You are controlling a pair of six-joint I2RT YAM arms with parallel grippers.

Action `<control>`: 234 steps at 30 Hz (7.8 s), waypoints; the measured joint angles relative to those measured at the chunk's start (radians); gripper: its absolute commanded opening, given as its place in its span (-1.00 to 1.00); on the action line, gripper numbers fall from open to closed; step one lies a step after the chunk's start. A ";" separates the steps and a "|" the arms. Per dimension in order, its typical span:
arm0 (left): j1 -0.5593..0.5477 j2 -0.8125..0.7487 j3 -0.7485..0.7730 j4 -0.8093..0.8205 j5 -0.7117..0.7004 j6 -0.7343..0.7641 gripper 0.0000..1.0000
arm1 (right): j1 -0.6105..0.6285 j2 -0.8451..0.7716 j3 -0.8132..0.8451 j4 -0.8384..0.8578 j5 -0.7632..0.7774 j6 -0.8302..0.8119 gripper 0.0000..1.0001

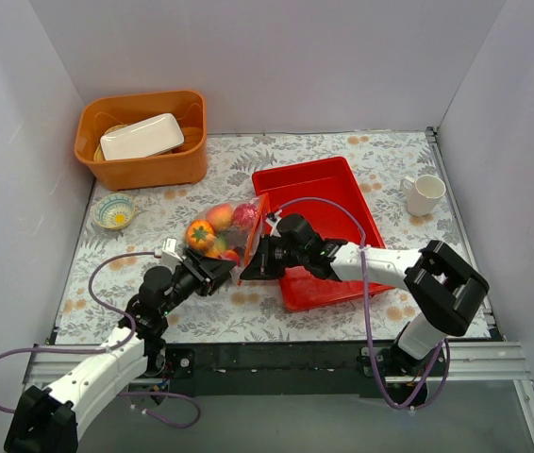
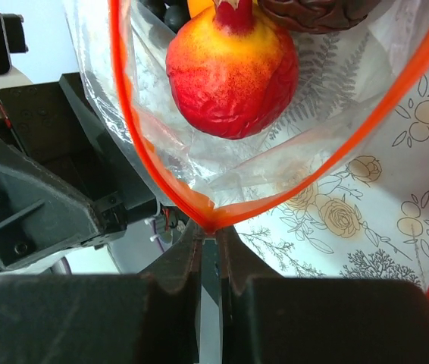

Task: Place the food in the zip-top bag and seal the zipper
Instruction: Zip the zipper food storage bag at the center of the board, then reset both arms

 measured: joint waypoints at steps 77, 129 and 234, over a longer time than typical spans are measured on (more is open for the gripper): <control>-0.013 0.082 -0.002 0.013 0.040 0.003 -1.00 | -0.040 -0.027 -0.042 0.100 -0.016 0.024 -0.96; -0.015 -0.152 0.023 -0.335 0.018 -0.005 -1.00 | -0.189 -0.027 0.022 0.030 -0.079 -0.056 -0.92; -0.015 -0.196 0.338 -0.821 -0.175 0.115 0.91 | -0.634 -0.025 0.225 -0.219 0.009 -0.396 0.38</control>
